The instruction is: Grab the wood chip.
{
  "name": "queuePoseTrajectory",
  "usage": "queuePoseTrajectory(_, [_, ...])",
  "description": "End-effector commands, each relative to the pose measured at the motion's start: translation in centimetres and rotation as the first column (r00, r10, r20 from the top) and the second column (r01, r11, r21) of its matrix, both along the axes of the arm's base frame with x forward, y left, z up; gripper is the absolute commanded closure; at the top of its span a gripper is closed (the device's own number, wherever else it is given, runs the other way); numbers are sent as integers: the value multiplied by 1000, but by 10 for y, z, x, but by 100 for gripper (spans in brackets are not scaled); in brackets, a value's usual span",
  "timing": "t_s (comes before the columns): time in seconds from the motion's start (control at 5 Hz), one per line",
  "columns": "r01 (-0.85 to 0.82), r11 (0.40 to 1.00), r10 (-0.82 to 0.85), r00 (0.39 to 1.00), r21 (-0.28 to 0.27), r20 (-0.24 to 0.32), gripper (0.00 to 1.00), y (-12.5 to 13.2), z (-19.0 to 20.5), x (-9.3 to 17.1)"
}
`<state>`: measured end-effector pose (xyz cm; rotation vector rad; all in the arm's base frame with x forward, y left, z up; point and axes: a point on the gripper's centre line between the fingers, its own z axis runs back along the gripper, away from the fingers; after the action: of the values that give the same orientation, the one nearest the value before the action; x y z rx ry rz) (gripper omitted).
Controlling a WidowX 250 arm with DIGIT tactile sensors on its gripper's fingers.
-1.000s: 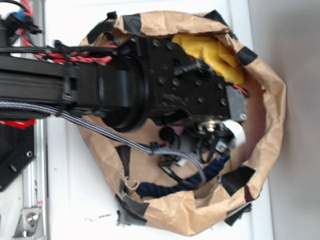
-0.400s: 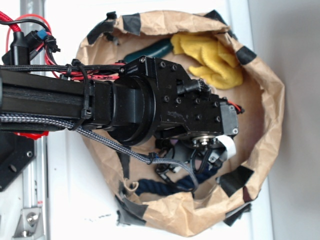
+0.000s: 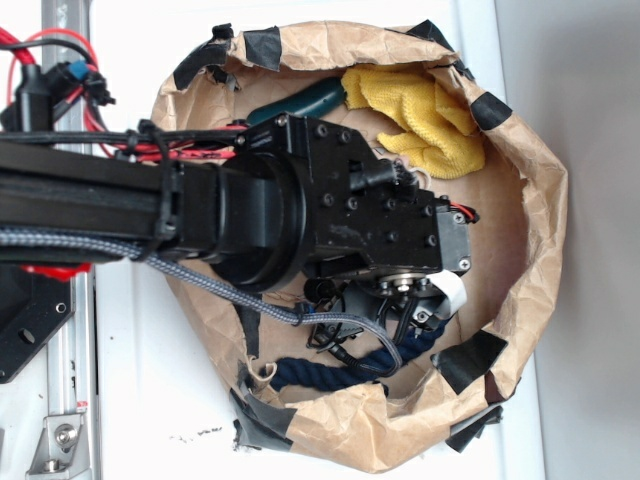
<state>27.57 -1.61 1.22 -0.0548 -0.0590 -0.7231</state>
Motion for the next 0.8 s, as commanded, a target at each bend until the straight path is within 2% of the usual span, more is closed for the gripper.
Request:
queuePoseTrajectory(0.0, [-139, 989, 140, 989, 41, -40, 100, 12, 15, -12])
queuePoseTrajectory(0.4, [-368, 930, 368, 930, -11, 5, 100, 24, 93, 6])
queuePoseTrajectory(0.6, [-427, 904, 428, 904, -35, 21, 100, 23, 118, 9])
